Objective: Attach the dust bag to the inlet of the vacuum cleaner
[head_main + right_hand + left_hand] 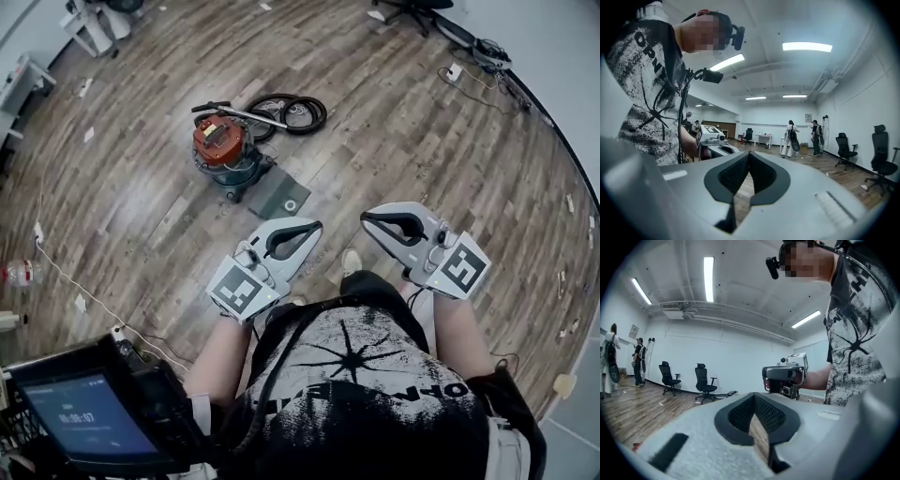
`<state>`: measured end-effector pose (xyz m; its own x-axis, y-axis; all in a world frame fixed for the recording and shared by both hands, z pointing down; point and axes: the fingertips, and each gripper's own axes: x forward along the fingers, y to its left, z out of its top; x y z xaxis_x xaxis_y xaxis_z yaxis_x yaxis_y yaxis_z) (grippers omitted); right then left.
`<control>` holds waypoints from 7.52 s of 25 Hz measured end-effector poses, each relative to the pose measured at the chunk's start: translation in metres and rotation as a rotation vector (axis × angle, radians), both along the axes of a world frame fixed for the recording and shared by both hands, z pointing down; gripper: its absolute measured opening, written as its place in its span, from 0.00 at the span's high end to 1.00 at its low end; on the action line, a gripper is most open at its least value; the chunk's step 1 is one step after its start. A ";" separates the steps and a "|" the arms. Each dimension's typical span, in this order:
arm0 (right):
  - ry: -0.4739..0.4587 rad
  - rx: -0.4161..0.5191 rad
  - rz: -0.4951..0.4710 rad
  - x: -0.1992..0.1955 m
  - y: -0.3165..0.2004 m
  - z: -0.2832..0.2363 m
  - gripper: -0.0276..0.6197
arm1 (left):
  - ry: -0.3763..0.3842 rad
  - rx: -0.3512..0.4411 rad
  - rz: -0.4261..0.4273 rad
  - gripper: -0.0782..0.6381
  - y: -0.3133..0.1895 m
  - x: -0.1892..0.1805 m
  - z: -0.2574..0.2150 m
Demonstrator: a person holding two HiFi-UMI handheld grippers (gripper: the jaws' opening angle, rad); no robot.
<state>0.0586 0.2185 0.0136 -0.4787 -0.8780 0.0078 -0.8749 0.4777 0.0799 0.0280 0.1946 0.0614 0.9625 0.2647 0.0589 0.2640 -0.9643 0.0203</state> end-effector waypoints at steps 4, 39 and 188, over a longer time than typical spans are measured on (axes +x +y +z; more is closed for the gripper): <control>0.042 -0.001 -0.094 0.040 -0.017 0.006 0.95 | -0.009 -0.020 -0.069 0.89 -0.011 0.049 0.003; 0.103 -0.013 -0.509 0.012 -0.174 0.017 0.95 | -0.040 -0.027 -0.518 0.89 -0.147 0.020 0.014; 1.129 -0.525 -0.765 0.059 -0.387 0.719 0.61 | -0.565 0.099 -0.485 0.85 -0.361 0.047 0.696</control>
<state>0.1173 -0.1684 0.7324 -0.3398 -0.1952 0.9200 0.0094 0.9775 0.2108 0.0749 -0.1667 0.7571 0.7859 -0.2138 0.5802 -0.2161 -0.9741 -0.0663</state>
